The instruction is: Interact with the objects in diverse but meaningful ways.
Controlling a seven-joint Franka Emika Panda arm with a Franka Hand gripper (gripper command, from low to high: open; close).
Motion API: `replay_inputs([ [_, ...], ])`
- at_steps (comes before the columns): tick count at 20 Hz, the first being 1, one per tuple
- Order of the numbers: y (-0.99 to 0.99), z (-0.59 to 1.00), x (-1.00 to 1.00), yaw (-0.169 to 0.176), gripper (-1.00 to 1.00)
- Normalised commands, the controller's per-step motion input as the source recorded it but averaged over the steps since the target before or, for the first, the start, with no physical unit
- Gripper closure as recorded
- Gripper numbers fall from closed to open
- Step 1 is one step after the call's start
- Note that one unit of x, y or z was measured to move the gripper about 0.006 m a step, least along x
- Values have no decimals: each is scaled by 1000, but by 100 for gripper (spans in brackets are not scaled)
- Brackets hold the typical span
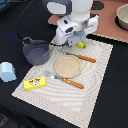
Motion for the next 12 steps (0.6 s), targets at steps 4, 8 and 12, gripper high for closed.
replay_inputs([
  [4, 26, -139, 201, -6, 100],
  [8, 8, 289, -115, 20, 100],
  [12, 4, 826, -719, 48, 100],
])
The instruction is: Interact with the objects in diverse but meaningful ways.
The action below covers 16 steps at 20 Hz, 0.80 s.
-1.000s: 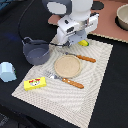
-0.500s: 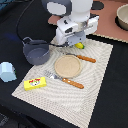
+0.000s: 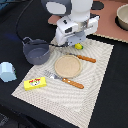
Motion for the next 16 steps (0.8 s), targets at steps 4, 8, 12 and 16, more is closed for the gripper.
replay_inputs([
  [4, 0, 925, -809, 47, 100],
  [8, -3, 517, -854, 65, 100],
  [12, -70, 64, -941, 48, 100],
  [16, -79, -112, -984, 62, 100],
])
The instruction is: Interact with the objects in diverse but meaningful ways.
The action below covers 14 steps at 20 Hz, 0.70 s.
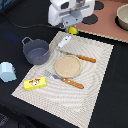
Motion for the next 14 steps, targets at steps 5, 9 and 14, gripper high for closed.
replay_inputs([
  [5, -169, -461, -998, 45, 100],
  [9, -241, -560, -1000, 32, 100],
  [14, -175, -453, -1000, 38, 100],
])
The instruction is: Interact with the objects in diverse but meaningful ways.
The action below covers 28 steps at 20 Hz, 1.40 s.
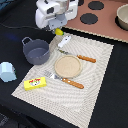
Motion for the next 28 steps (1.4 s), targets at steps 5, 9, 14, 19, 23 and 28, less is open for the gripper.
replay_inputs([
  [5, -5, -66, -881, 62, -100],
  [9, 84, 697, -274, 23, -100],
  [14, 1, 557, -127, 7, -100],
  [19, -147, 511, -155, 41, -100],
  [23, -602, 789, -36, 5, -100],
  [28, -815, 961, -5, 0, -100],
])
